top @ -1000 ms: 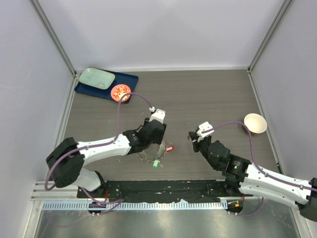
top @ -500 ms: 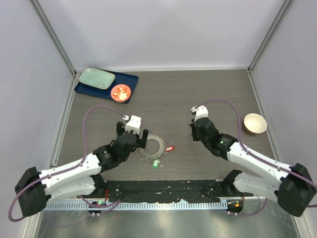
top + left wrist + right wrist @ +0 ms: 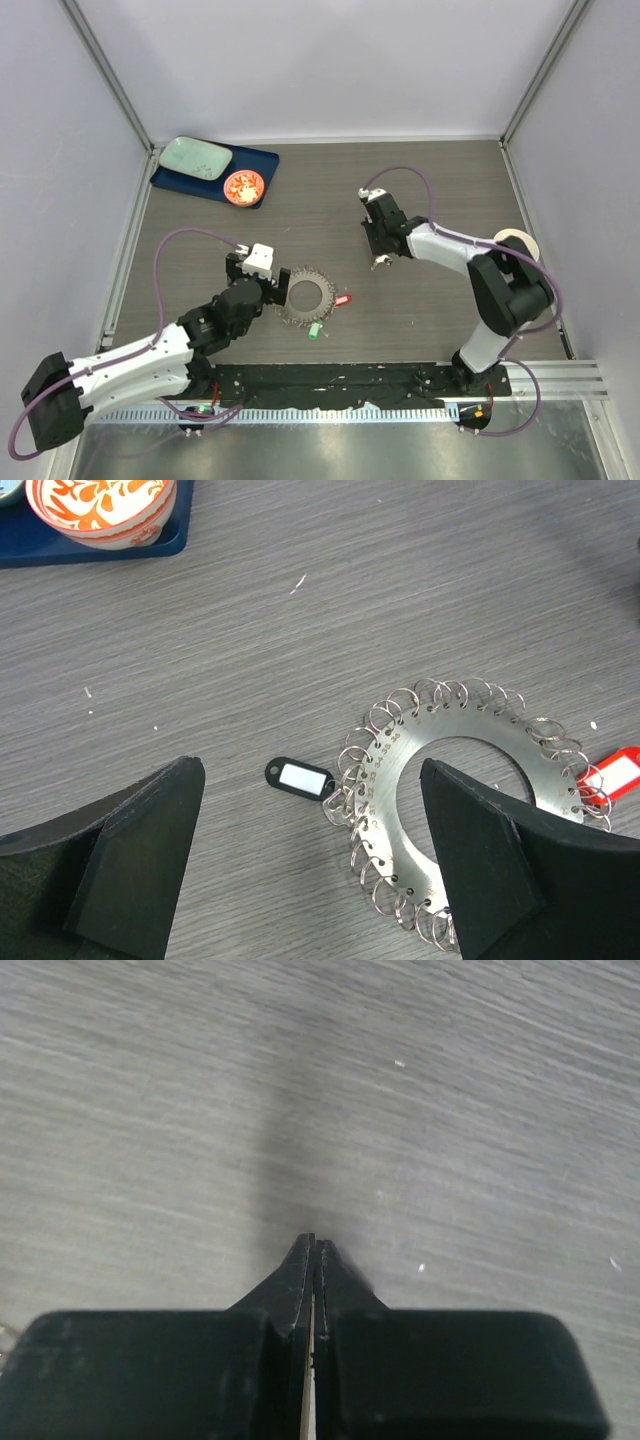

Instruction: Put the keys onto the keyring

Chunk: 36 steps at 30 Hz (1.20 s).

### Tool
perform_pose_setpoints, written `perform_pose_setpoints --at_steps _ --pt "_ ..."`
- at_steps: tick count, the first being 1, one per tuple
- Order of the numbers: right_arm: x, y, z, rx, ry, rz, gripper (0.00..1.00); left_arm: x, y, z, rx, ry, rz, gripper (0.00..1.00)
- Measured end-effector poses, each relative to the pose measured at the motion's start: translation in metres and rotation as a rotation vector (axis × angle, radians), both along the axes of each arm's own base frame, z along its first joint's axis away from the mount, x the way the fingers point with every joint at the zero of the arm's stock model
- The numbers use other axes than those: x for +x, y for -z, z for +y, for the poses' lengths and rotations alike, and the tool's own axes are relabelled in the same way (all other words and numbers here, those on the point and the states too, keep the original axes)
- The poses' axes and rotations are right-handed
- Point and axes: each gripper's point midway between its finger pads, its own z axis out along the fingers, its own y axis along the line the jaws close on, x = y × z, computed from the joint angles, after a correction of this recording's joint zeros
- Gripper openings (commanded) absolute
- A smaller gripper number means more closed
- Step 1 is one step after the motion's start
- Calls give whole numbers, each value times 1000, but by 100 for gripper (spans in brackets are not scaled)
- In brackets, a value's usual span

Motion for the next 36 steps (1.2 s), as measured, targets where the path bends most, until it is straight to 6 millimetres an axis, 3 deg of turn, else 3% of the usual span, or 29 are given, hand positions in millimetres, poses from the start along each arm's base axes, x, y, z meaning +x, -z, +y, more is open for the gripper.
perform_pose_setpoints --at_steps 5,12,18,22,25,30,32,33,36 --pt "21 25 -1 -29 -11 42 1 0 -7 0 -25 0 -18 94" --pt "39 23 5 -15 -28 14 2 0 -5 0 -21 0 -15 94" --pt "41 23 6 -12 -36 10 18 1 -1 -1 -10 1 -8 94" --pt "38 24 7 -7 -47 20 34 1 -1 -1 -9 1 -8 94" --pt "37 21 9 3 -59 20 40 1 -1 -1 -9 1 -8 94" --pt "30 -12 12 60 -85 -43 44 1 -1 -1 -9 1 -9 94" --pt "26 -33 13 94 -94 -94 50 1 0 -1 -9 1 -8 94" --pt "23 -46 14 119 -101 -134 58 0 0 -1 -9 1 -8 94" --pt "6 -71 19 178 -136 -212 65 0 1 0 -10 1 -10 94"
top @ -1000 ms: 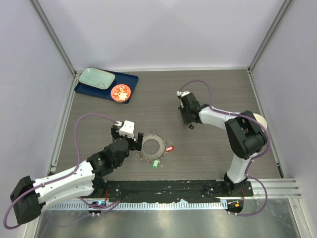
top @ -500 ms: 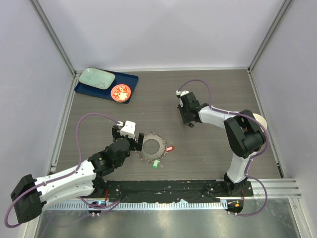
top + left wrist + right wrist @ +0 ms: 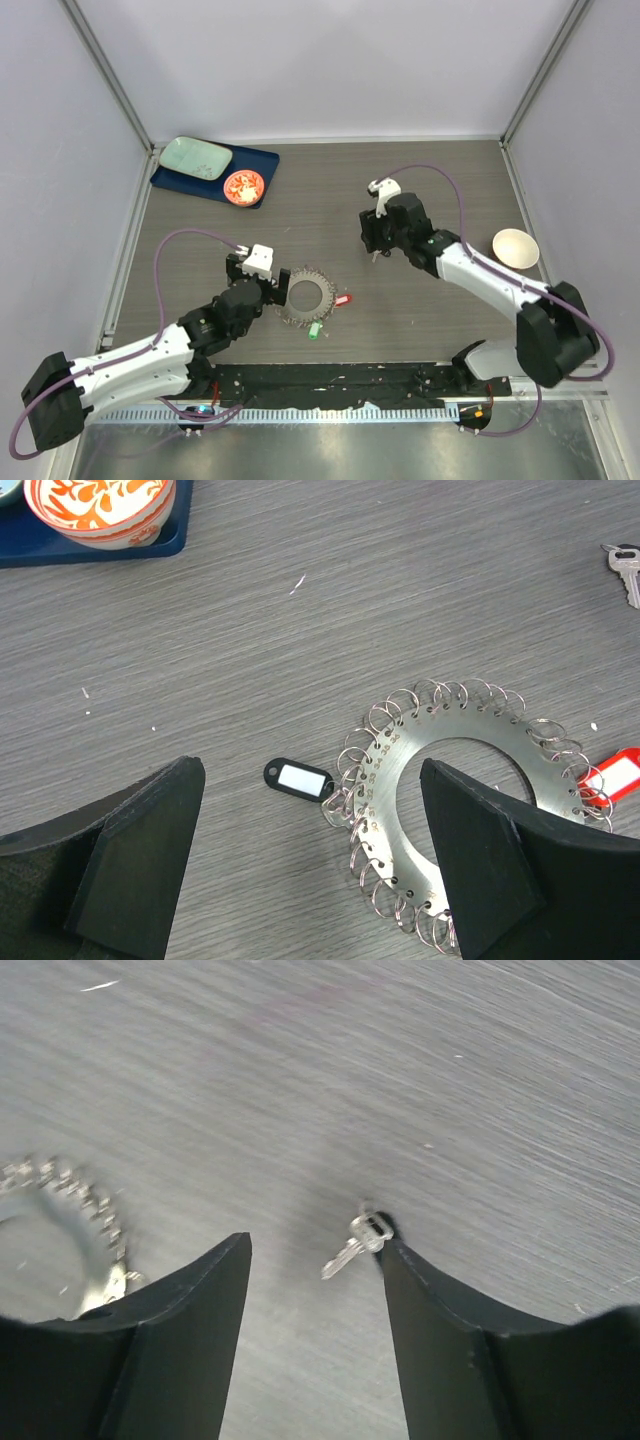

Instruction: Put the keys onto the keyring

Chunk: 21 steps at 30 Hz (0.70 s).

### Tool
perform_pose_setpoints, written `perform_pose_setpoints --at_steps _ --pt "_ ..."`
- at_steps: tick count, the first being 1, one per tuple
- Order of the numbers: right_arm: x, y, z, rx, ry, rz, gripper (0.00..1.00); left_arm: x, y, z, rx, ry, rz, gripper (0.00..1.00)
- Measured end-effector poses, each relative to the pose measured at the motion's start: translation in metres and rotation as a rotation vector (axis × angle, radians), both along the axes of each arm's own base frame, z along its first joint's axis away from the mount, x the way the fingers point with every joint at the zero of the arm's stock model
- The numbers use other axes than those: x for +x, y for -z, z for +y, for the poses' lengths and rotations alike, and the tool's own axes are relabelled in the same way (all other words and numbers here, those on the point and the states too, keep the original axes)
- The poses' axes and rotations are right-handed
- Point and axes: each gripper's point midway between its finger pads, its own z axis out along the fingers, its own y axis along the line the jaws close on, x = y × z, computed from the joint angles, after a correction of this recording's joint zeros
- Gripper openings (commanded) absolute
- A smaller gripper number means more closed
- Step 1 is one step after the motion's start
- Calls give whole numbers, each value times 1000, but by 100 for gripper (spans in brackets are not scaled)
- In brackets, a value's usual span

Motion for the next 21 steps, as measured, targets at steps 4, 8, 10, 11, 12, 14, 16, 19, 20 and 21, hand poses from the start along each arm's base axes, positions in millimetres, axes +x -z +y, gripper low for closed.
perform_pose_setpoints --at_steps 4,8,10,11,12,14,16,19,20,21 --pt "-36 -15 24 30 -120 -52 64 0 0 0 -1 0 -1 94" --pt "-74 -5 50 28 -279 -59 62 0 -2 0 -8 1 -6 94" --pt "-93 12 58 31 -353 -33 60 -1 -4 1 -16 5 -13 94" --pt "-100 23 60 28 -380 -11 59 -2 -4 1 -18 6 -15 94" --pt "-105 33 60 29 -400 11 59 -2 -5 2 -19 11 -20 94" --pt "-112 51 62 27 -430 52 58 -3 -5 3 -22 16 -27 94" --pt "-117 65 64 30 -454 85 58 -4 -6 3 -28 21 -31 94" --pt "-116 72 71 41 -477 91 57 -4 -7 2 -35 29 -35 94" --pt "-115 73 73 45 -483 90 57 -5 -7 1 -37 32 -36 94" --pt "-115 75 75 48 -487 89 57 -4 -8 1 -39 33 -36 94"
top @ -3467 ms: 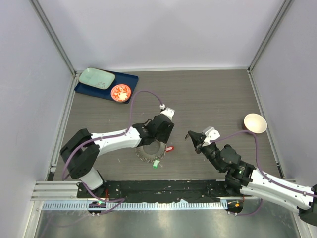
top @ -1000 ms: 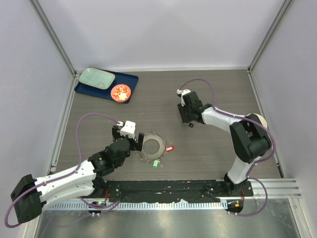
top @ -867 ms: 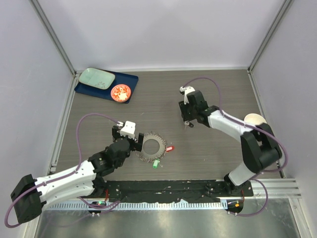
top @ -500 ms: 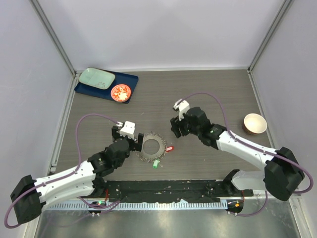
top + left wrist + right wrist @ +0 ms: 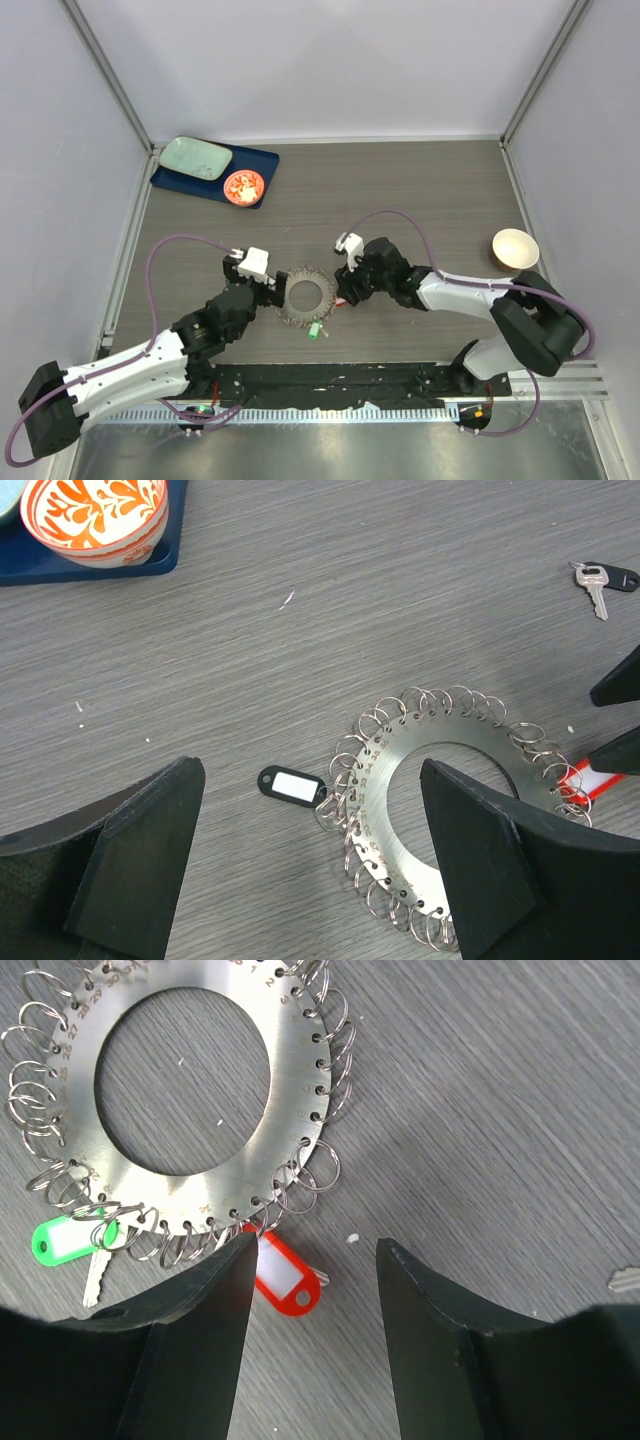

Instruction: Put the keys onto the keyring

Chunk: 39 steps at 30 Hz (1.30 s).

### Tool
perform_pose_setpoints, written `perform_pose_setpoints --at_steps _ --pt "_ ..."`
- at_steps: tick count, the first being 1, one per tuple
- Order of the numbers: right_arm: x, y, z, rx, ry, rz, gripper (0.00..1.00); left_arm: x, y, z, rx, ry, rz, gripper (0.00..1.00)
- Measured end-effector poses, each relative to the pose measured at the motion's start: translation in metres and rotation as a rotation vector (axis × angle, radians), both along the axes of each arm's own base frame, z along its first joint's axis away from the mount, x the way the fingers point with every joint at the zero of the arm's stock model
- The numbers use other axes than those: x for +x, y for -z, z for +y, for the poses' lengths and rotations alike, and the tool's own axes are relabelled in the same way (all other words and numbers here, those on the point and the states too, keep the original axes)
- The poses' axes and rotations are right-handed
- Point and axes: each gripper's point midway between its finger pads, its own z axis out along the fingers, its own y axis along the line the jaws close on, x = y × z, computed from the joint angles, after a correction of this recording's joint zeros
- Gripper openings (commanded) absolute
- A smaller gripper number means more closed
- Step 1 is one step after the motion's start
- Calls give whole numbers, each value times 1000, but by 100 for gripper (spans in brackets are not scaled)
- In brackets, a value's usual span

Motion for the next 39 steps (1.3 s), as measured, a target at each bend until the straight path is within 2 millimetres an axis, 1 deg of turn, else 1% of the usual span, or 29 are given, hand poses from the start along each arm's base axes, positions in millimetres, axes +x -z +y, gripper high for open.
perform_pose_setpoints --at_steps 4,7,9,13,14,17,19,20,22,24,27,30,35,39 --pt "1 14 6 -7 -19 22 54 0 -1 -1 -3 4 -1 94" --pt "1 23 10 -19 -38 46 49 0 -1 -1 -4 6 -1 94" --pt "5 22 17 -15 -49 48 45 0 0 -1 -3 6 0 94" --pt "11 19 34 -10 -80 41 42 0 1 -2 0 7 2 94" --pt "12 17 40 -9 -90 37 39 0 0 -2 -1 7 2 94" --pt "18 11 57 -8 -117 18 39 0 0 -2 -1 7 2 94" --pt "24 2 67 4 -121 -4 39 0 1 -2 -1 7 2 94" --pt "26 -2 70 13 -122 -15 42 0 1 -2 -1 7 1 94" --pt "29 -10 71 23 -114 -38 43 0 1 -1 -5 6 -1 94" --pt "32 -20 68 30 -94 -70 43 -1 0 0 -11 6 -6 94" --pt "36 -34 59 33 -65 -120 40 -2 -2 1 -25 6 -16 94" --pt "42 -40 54 31 -52 -146 36 -2 -5 2 -38 6 -28 94" --pt "38 -30 52 21 -73 -117 28 -2 -5 3 -31 9 -32 94" --pt "33 -12 52 -2 -87 -68 27 -2 -5 3 -25 10 -33 94"
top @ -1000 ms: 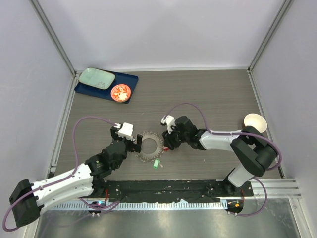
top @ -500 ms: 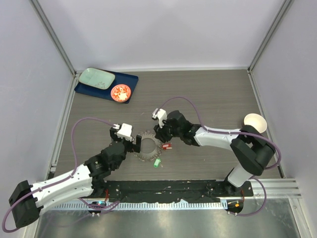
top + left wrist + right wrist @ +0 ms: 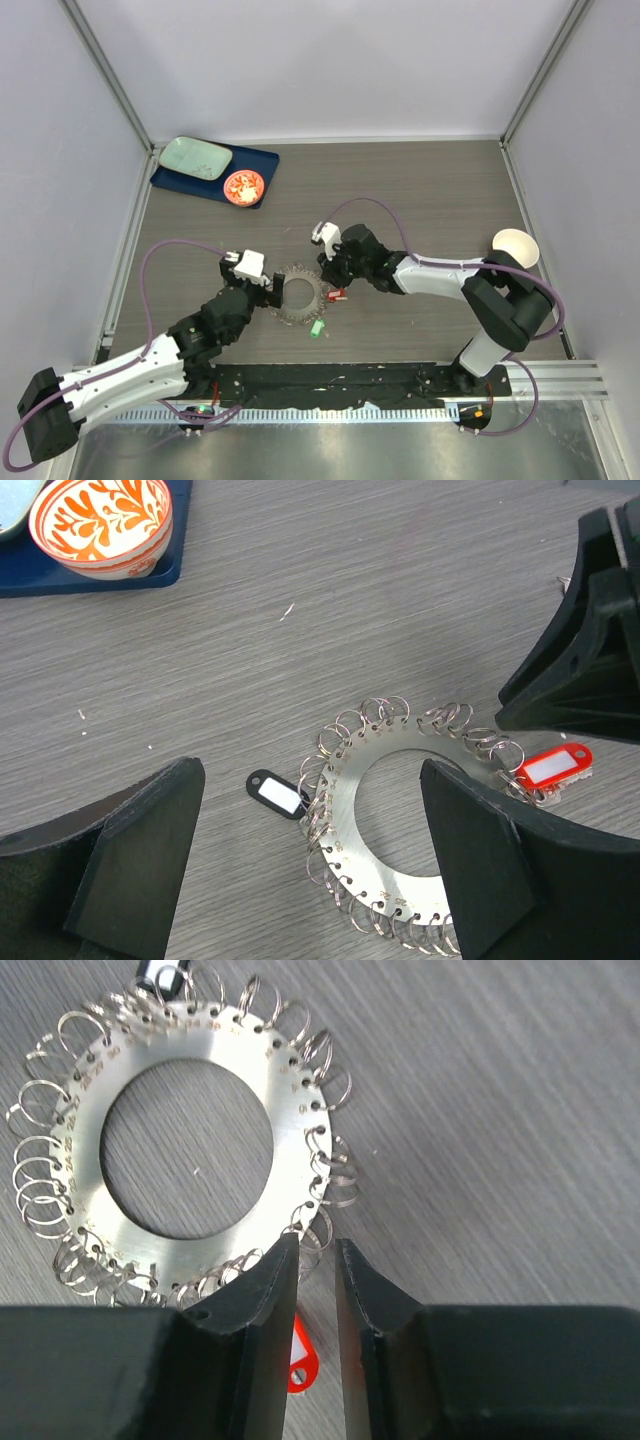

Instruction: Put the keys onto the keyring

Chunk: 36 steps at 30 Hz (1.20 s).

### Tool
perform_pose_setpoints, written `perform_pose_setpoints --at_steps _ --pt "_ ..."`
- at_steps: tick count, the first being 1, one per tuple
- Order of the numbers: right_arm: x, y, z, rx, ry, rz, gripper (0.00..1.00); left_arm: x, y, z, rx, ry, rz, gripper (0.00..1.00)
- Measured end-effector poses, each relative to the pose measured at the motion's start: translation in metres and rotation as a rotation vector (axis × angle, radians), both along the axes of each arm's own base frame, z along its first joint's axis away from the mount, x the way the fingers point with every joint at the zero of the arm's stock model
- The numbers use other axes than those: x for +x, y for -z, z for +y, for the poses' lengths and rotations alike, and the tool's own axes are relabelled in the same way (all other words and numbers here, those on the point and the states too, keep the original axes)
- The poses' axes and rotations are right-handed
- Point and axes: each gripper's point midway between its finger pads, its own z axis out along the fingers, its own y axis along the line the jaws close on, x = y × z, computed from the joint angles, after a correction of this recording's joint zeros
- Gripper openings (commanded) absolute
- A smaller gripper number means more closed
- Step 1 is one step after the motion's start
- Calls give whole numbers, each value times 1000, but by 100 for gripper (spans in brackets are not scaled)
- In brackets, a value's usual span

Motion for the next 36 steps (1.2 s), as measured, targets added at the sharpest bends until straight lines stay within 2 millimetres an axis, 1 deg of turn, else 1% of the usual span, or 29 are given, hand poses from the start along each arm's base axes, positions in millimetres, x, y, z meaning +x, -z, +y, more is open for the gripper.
perform_pose_setpoints --at_steps 4,7,10,15,20,23,25,29,34,36 --pt "-9 17 -5 -24 1 50 27 0 0 0 0 0 0 94" --pt "-15 23 -9 -32 1 78 26 0 0 0 0 1 0 94" --pt "-20 24 -8 -28 -13 98 23 0 0 0 0 1 0 94" --pt "-36 31 -5 -21 -55 169 23 0 1 0 2 2 2 94" --pt "-64 34 1 -39 -136 239 23 0 2 -1 5 3 4 94" --pt "-73 30 3 -51 -167 248 26 0 2 -1 5 4 4 94" --pt "-70 25 0 -61 -166 217 26 0 1 -1 3 4 4 94" --pt "-50 7 0 -66 -145 108 27 0 -1 0 -3 4 -2 94" --pt "-21 -15 15 -58 -161 -15 29 -2 -12 4 -51 0 -36 94" --pt "-11 -20 24 -59 -177 -50 30 -4 -14 7 -69 -3 -49 94"
